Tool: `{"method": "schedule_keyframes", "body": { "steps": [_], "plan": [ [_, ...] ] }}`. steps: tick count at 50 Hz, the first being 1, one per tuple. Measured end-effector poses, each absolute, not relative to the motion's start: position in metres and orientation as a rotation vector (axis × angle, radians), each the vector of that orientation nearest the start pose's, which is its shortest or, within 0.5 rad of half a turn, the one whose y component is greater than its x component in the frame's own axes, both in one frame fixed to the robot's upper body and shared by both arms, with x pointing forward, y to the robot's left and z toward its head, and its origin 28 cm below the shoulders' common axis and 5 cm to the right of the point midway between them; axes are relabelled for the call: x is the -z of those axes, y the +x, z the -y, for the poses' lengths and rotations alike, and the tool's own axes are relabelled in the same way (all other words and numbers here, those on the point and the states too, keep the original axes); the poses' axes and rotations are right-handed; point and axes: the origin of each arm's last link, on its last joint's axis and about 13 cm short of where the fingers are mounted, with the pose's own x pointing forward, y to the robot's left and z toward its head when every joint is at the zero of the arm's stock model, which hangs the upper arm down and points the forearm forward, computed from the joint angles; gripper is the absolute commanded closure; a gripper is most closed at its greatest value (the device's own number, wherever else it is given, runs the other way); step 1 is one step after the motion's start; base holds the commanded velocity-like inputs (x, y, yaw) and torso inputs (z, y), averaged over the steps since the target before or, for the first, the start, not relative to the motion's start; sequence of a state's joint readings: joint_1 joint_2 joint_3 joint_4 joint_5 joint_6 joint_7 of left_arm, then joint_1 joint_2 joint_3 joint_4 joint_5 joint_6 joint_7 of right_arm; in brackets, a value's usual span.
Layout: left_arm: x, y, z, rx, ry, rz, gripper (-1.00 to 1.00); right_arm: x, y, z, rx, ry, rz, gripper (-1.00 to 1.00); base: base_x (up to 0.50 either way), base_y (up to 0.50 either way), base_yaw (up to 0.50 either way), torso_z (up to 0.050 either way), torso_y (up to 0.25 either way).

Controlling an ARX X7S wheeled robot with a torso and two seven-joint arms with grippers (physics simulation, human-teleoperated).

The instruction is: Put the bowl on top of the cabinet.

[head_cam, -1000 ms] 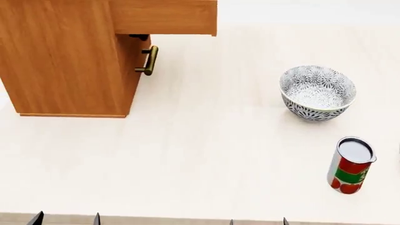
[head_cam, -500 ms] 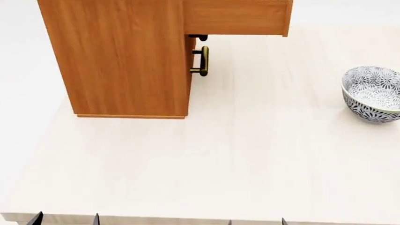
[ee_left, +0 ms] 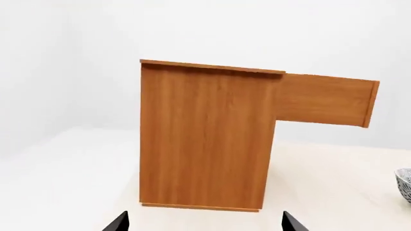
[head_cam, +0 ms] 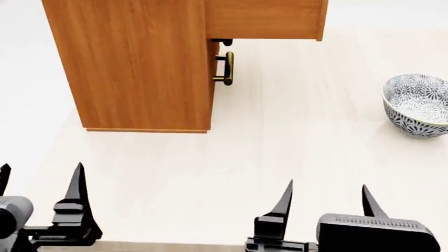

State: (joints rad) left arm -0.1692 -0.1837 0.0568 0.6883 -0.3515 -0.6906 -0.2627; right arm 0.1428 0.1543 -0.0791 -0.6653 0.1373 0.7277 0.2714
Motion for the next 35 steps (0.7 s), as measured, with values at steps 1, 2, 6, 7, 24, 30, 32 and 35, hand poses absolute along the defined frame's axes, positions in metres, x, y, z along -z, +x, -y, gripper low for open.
{"method": "schedule_keyframes", "body": {
  "steps": [1,2,6,7,24,30,32,35],
  "plan": [
    [-0.146,0.208,-0.206,0.025,-0.080,0.133,-1.00,-0.132,0.207,0.102,0.116,-0.056,0.081,-1.00,0.00,0.00,0.00,0.000,0.000],
    [-0.149,0.206,-0.205,0.028,-0.078,0.141,-1.00,-0.135,0.205,0.102,0.118,-0.058,0.088,-1.00,0.00,0.00,0.00,0.000,0.000],
    [-0.156,0.201,-0.203,0.041,-0.068,0.159,-1.00,-0.144,0.199,0.102,0.129,-0.074,0.111,-1.00,0.07,0.00,0.00,0.000,0.000],
    [-0.156,0.200,-0.203,0.044,-0.065,0.161,-1.00,-0.145,0.198,0.102,0.131,-0.076,0.116,-1.00,0.29,0.00,0.00,0.000,0.000],
    [-0.157,0.188,-0.201,0.057,-0.035,0.167,-1.00,-0.151,0.191,0.102,0.128,-0.103,0.153,-1.00,0.50,0.00,0.00,0.000,0.000],
    [-0.155,0.187,-0.202,0.057,-0.032,0.161,-1.00,-0.151,0.190,0.101,0.123,-0.109,0.155,-1.00,0.50,0.00,0.00,0.000,0.000],
    [-0.154,0.186,-0.202,0.058,-0.031,0.160,-1.00,-0.151,0.189,0.101,0.122,-0.110,0.156,-1.00,0.50,0.00,0.00,0.000,0.000],
    [-0.154,0.186,-0.202,0.058,-0.031,0.159,-1.00,-0.151,0.189,0.101,0.121,-0.112,0.158,-1.00,0.50,0.00,0.00,0.000,0.000]
  ]
}}
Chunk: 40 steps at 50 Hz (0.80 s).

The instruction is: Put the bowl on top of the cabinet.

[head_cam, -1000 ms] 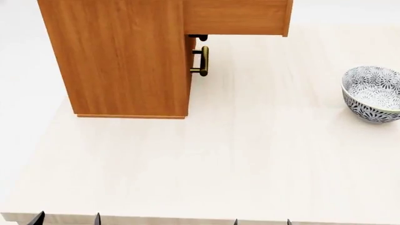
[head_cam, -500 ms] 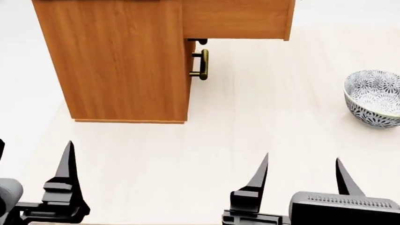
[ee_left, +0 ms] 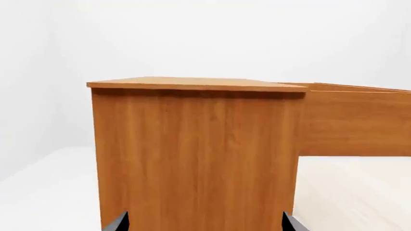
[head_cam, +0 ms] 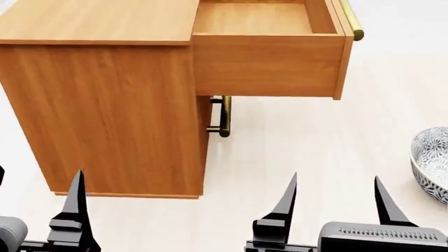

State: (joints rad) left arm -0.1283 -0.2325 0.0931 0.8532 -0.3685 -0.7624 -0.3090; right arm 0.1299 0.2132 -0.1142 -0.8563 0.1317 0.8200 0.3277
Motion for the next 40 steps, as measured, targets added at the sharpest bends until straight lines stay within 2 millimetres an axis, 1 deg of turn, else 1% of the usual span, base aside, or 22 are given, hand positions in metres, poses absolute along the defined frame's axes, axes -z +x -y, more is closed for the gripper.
{"method": "schedule_keyframes", "body": {
  "steps": [15,25,29,31,32,36,40],
  "plan": [
    [-0.151,0.182,-0.203,0.053,-0.032,0.155,-1.00,-0.153,0.184,0.100,0.118,-0.119,0.166,-1.00,0.50,0.00,0.00,0.000,0.001],
    [-0.151,0.178,-0.205,0.050,-0.032,0.157,-1.00,-0.155,0.180,0.100,0.138,-0.090,0.174,-1.00,0.00,0.00,0.00,0.000,0.000],
    [-0.151,0.176,-0.206,0.050,-0.031,0.156,-1.00,-0.158,0.178,0.104,0.133,-0.124,0.168,-1.00,0.00,0.00,0.00,0.000,0.000],
    [-0.148,0.178,-0.206,0.050,-0.028,0.147,-1.00,-0.155,0.175,0.116,0.126,-0.171,0.131,-1.00,0.00,0.00,0.00,0.000,0.000],
    [-0.146,0.179,-0.206,0.050,-0.027,0.142,-1.00,-0.156,0.174,0.126,0.139,-0.207,0.121,-1.00,0.00,0.00,0.00,0.000,0.000],
    [-0.141,0.181,-0.206,0.049,-0.023,0.126,-1.00,-0.168,0.167,0.167,0.178,-0.327,0.082,-1.00,0.00,0.00,0.00,0.000,0.000],
    [-0.137,0.183,-0.206,0.048,-0.021,0.115,-1.00,-0.181,0.157,0.197,0.213,-0.409,0.047,-1.00,0.00,0.00,0.00,0.000,0.000]
  ]
}}
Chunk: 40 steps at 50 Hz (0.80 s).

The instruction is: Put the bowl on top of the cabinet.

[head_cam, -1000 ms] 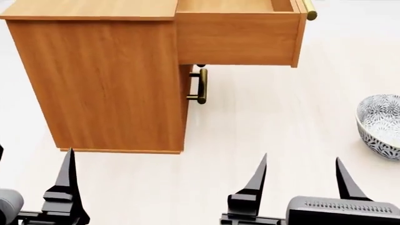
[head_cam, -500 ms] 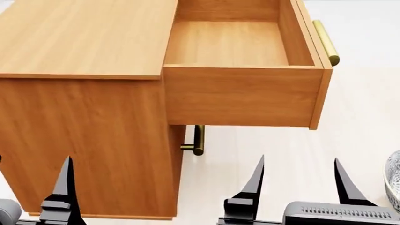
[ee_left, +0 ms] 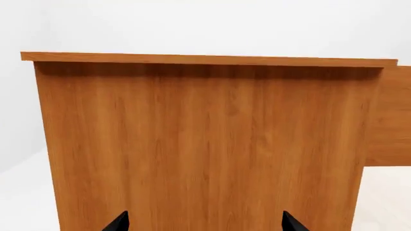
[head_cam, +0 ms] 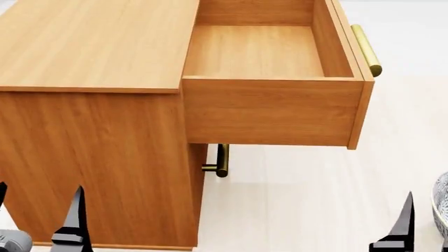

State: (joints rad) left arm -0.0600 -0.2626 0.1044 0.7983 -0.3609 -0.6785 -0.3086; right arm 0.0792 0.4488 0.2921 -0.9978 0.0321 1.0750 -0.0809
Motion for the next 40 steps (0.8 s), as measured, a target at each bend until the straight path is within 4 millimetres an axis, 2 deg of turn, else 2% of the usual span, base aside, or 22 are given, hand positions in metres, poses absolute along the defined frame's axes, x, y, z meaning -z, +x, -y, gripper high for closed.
{"method": "schedule_keyframes", "body": {
  "steps": [8,19,30,40],
  "plan": [
    [-0.133,0.184,-0.206,0.052,-0.016,0.103,-1.00,-0.211,0.140,0.234,0.276,-0.522,-0.002,-1.00,0.00,0.00,0.00,0.000,0.000],
    [-0.131,0.185,-0.205,0.055,-0.009,0.096,-1.00,-0.234,0.125,0.260,0.350,-0.543,-0.062,-1.00,0.00,0.00,0.00,0.000,0.000],
    [-0.130,0.185,-0.206,0.053,0.000,0.091,-1.00,-0.232,0.127,0.278,0.408,-0.493,-0.113,-1.00,0.00,0.00,0.00,0.000,0.000],
    [-0.128,0.184,-0.205,0.053,0.006,0.086,-1.00,-0.225,0.151,0.284,0.409,-0.444,-0.177,-1.00,0.00,0.00,0.00,0.000,0.000]
  ]
}}
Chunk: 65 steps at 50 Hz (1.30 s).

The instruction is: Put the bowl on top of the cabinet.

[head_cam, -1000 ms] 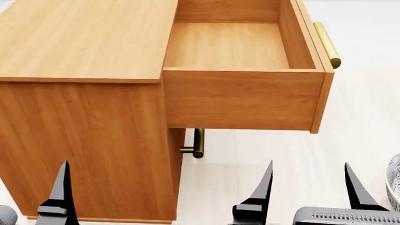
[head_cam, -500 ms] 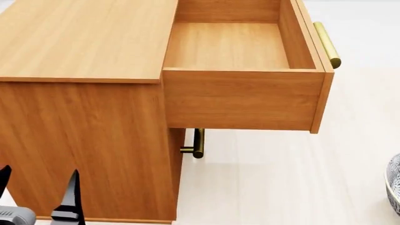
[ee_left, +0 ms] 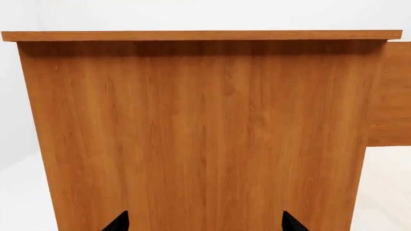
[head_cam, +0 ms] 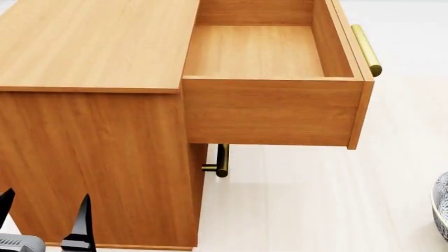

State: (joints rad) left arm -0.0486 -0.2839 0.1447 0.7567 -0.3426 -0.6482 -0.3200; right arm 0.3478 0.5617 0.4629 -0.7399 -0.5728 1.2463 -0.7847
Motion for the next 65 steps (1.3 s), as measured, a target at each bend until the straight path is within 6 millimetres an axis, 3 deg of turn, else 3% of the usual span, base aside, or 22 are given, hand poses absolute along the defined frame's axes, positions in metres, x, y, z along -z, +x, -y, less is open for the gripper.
{"method": "schedule_keyframes", "body": {
  "steps": [16,26,47,65],
  "plan": [
    [-0.124,0.182,-0.207,0.046,0.009,0.074,-1.00,-0.201,0.213,0.275,0.324,-0.409,-0.282,-1.00,0.00,0.00,0.00,0.000,0.000],
    [-0.121,0.183,-0.208,0.042,0.007,0.065,-1.00,-0.187,0.240,0.267,0.279,-0.412,-0.325,-1.00,0.00,0.00,0.00,0.000,0.000],
    [-0.118,0.185,-0.208,0.043,0.008,0.054,-1.00,-0.147,0.272,0.262,0.230,-0.408,-0.415,-1.00,0.00,0.00,0.00,0.000,0.000],
    [-0.113,0.188,-0.209,0.040,0.006,0.042,-1.00,-0.119,0.281,0.264,0.232,-0.390,-0.485,-1.00,0.00,0.00,0.00,0.000,0.000]
  ]
}}
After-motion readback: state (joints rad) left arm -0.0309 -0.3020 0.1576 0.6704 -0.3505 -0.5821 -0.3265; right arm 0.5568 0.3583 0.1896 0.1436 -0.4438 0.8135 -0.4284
